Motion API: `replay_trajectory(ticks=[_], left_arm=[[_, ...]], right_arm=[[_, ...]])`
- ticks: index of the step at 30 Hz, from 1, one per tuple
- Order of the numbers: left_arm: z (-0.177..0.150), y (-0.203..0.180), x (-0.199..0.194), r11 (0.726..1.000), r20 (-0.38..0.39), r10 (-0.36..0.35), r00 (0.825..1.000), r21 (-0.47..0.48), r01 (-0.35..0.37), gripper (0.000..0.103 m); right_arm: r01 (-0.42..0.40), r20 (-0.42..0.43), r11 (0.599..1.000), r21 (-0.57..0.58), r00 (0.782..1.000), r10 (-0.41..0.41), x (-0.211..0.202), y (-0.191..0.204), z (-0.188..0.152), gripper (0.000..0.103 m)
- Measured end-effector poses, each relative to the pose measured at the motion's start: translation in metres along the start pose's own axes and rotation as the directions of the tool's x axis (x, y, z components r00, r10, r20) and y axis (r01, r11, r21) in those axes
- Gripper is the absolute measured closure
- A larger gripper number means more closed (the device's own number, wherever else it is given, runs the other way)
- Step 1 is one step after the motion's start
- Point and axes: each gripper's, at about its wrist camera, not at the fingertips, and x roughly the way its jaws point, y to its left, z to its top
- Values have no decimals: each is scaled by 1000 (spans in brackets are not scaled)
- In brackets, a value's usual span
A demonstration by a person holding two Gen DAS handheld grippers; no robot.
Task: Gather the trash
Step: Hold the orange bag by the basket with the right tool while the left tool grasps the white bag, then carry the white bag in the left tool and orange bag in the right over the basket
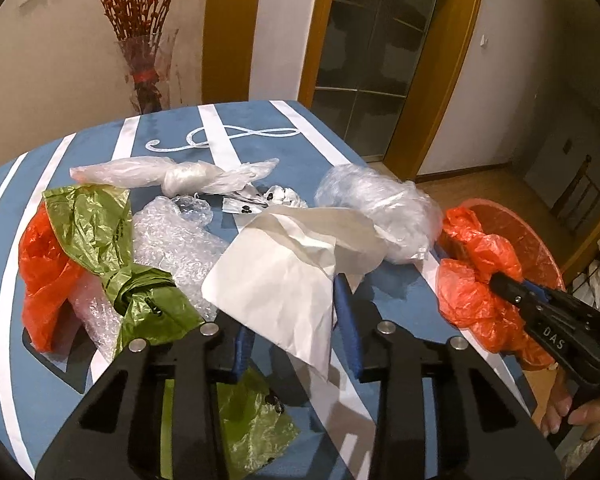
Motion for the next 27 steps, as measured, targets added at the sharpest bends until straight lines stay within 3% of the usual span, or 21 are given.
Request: replay_trajectory(ticks=[10, 27], left_arm=[[-1, 5, -17, 999, 44, -21, 999, -28, 22, 83], [8, -5, -53, 999, 151, -34, 988, -34, 40, 85]], right_arm=[[-10, 14, 1000, -1, 1000, 10, -4, -1, -1, 84], [-13, 67, 1000, 14, 998, 12, -33, -13, -1, 84]])
